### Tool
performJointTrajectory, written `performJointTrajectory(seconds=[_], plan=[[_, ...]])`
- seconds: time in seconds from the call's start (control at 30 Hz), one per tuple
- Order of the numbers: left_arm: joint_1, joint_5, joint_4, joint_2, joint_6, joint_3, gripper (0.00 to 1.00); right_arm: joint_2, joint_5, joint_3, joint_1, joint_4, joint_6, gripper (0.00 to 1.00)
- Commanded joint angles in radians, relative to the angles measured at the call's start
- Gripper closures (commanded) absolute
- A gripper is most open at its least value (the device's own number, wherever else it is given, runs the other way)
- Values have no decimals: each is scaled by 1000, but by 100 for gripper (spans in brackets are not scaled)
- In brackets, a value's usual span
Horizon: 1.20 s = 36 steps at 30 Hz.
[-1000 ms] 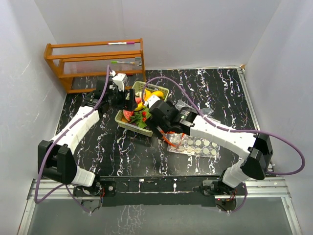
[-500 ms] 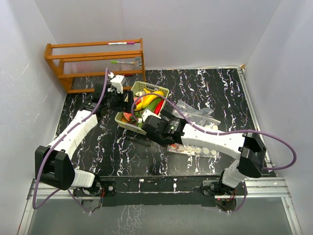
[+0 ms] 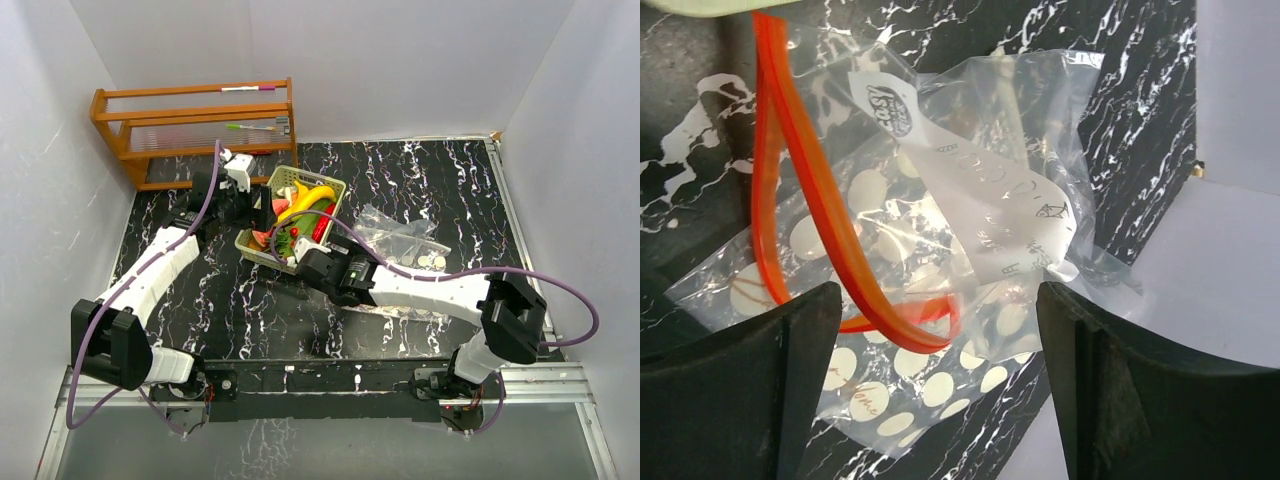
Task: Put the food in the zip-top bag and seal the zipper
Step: Pick up the zipper food storage bag at the center of the board.
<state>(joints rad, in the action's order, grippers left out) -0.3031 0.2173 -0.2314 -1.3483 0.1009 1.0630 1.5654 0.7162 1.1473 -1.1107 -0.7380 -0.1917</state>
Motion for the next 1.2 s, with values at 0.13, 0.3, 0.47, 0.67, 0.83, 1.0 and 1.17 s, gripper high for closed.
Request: performJointTrajectory(seconds=[0.13, 0.3, 0.47, 0.67, 0.83, 1.0, 1.17], plan=[[0, -16, 9, 56, -1, -30, 3, -83, 125, -131, 7, 372, -159, 36], [0, -22, 9, 67, -3, -45, 3, -85, 171, -196, 28, 493, -182, 66], [1, -24, 13, 74, -4, -53, 3, -94, 202, -236, 66, 589, -173, 89], [0, -12, 1, 78, 4, -22, 3, -151, 243, -133, 103, 577, -155, 92], [1, 49, 13, 99, 30, 9, 3, -187, 190, 41, 137, 432, -28, 92], [0, 268, 236, 176, 119, -63, 3, -178, 192, 148, 144, 360, 81, 92], [2, 372, 503, 177, 299, -117, 3, -149, 160, 209, 176, 360, 170, 92]])
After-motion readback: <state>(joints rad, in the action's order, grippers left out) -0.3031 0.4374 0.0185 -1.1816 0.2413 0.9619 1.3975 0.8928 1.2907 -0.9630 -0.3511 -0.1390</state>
